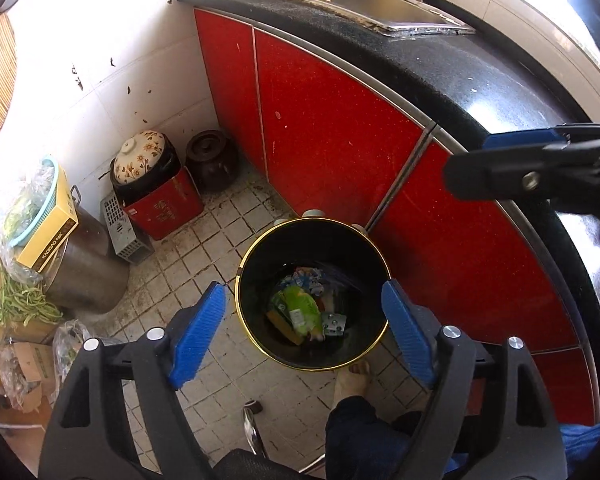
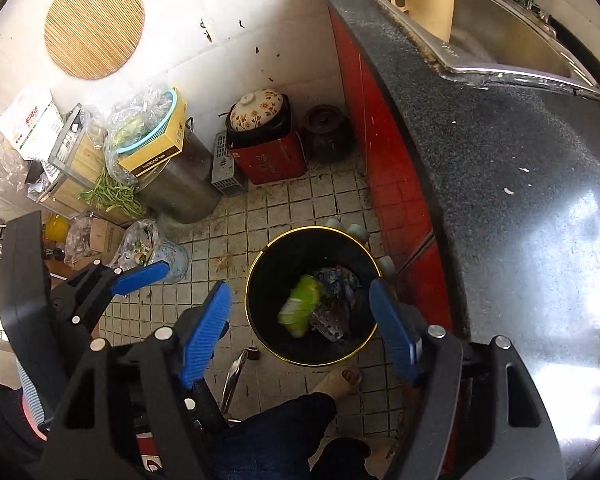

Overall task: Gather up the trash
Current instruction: 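Carry juice box and milk carton to the bin and open both tools to drop them, then return both open tools to the counter above the tape roll and marker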

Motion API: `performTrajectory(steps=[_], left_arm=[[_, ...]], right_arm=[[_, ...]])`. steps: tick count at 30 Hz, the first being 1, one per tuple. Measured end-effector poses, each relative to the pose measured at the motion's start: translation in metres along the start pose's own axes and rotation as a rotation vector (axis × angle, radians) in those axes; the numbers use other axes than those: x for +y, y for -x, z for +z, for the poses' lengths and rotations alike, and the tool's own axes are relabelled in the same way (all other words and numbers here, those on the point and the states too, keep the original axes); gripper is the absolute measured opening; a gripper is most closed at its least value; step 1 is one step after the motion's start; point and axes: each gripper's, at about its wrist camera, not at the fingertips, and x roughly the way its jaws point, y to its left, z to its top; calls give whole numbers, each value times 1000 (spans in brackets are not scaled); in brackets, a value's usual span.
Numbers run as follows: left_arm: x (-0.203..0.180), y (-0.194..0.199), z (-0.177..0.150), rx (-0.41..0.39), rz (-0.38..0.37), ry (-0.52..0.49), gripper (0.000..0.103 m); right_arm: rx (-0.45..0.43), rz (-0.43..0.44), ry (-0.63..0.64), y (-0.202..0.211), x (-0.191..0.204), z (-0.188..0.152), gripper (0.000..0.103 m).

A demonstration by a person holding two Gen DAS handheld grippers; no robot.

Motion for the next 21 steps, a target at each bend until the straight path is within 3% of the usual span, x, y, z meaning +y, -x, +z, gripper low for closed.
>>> performTrajectory(steps=[6,10,16,21], left_arm=[[-24,20,10,-36,0,-44,91],[-61,42,26,-92,-19,-112,96],[-157,70,52,-167,-175,-315,96],[-261,84,59,-201,-346,-559,96]], right_arm=[[-96,-14,-61,60,-26,-20,78],[-200,-88,-101,118,-54,-47,86],[-334,-283,-266,210,-116,-114,87],[-419,-451,-519,277,-175,-199,87]])
